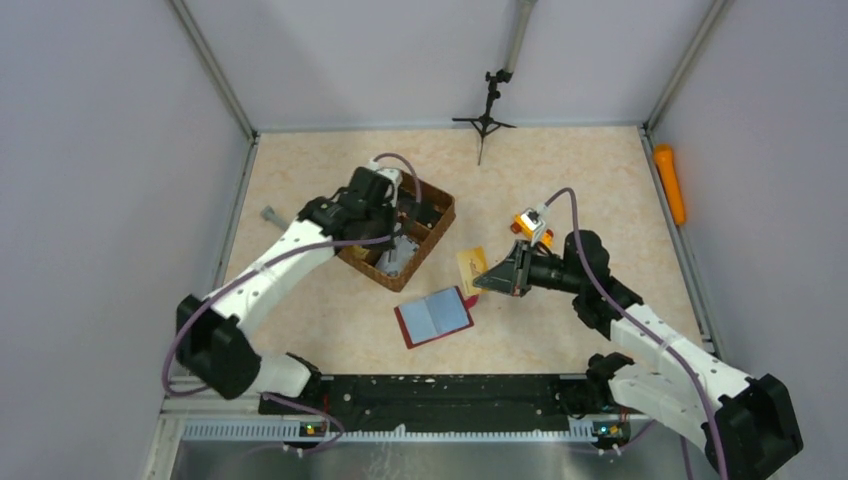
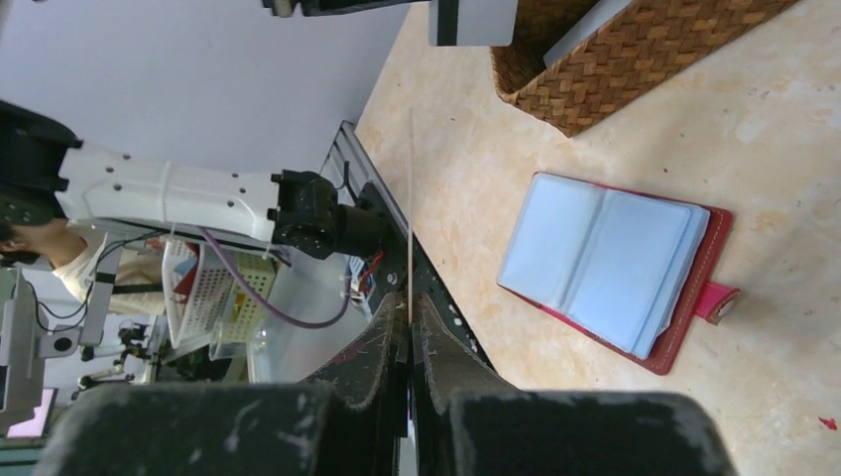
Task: Take the credit cards out of the card holder
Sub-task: Place the credit card in the storage box.
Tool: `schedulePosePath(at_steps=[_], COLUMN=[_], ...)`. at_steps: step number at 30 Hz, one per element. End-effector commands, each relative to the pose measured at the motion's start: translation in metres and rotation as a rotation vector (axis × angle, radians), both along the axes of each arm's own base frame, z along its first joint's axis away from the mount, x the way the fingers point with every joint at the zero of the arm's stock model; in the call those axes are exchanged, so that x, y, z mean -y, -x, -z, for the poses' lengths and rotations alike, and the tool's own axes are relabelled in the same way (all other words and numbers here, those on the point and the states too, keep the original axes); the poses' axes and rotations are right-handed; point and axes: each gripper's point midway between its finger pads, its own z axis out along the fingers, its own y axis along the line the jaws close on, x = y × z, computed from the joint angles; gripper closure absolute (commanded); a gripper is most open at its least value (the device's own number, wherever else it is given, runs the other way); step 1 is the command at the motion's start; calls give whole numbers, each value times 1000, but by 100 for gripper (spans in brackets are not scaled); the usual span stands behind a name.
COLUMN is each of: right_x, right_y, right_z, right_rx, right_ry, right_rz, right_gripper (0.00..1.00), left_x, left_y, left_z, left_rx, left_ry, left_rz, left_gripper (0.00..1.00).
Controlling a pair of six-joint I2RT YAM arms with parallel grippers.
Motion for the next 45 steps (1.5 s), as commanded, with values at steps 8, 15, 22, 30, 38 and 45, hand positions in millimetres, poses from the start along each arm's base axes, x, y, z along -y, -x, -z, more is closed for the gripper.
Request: schedulePosePath(at_steps=[8,15,22,30,38,45], right_x=[9,16,23,21,16,14], right_y=[5,8,9,11,12,18], right_z=[-23,-25,-28,-32,-43,-53], right_rx=[85,92,102,84,89,108], right_ry=[-16,-7,-7,-65,-147,-225], right_rz=[3,32,75,74,56,23], right_gripper=[100,100,100,100,100,100], left_x=[-35,-21,0,43,122,145], left_y=[-25,-38,-39,-5,73,109], left_z=[28,65,53,-2,-106,-131], left_rx=[-88,-174,-124,22,264,125], left_ry=[-773,-937,-768,-194,765,1128], left_rz=[-47,31,53,108,412,590], left_gripper=[100,82,39,24,5,29])
